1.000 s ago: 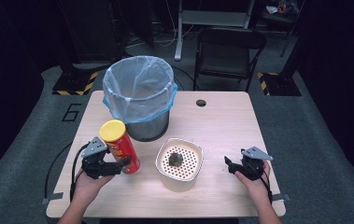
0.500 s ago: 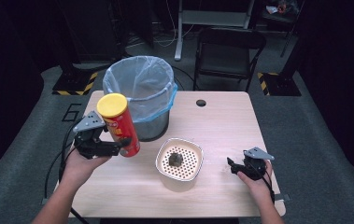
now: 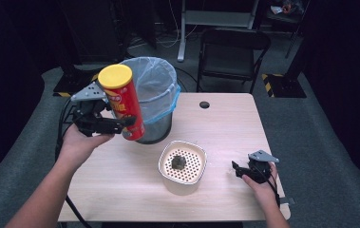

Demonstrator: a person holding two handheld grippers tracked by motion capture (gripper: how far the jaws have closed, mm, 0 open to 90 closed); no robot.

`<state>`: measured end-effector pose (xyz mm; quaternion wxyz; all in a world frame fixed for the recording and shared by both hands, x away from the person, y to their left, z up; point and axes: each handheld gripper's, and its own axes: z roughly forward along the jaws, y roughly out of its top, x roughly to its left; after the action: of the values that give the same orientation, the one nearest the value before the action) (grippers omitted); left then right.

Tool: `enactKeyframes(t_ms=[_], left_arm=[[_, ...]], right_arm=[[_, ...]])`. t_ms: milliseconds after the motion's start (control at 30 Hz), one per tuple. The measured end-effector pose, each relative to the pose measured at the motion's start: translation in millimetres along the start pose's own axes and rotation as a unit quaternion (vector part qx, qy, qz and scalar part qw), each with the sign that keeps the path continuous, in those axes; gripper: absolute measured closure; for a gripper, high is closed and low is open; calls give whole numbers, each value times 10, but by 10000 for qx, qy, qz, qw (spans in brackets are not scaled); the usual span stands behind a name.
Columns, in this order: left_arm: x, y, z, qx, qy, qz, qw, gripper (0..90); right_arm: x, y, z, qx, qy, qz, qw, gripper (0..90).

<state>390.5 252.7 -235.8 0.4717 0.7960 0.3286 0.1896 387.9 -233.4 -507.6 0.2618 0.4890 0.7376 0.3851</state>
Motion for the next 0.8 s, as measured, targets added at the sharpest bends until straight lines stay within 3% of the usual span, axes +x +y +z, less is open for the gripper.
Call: enactKeyframes(t_ms=[100,333,500,533,800], left_arm=[[28,175,-20,-17,-75,-58,10000,243],[67,519,-30,6,34,15,10000,243],[89,665,38,92,127,41,9999,243],[94,691,53,89,140,22,9999,243],[181,835,176,57,222,-87,9997,243]], right_arm=[[-2,-4,10,9,-19,15,10000,224],[-7,-8,11,29,16,-40,10000,233],[-25,-6,0,14,15,-52,10000,238],[-16,-5,2,-12,-24,49,10000,238],[-31,-11,-1,23,12,6,10000,243]])
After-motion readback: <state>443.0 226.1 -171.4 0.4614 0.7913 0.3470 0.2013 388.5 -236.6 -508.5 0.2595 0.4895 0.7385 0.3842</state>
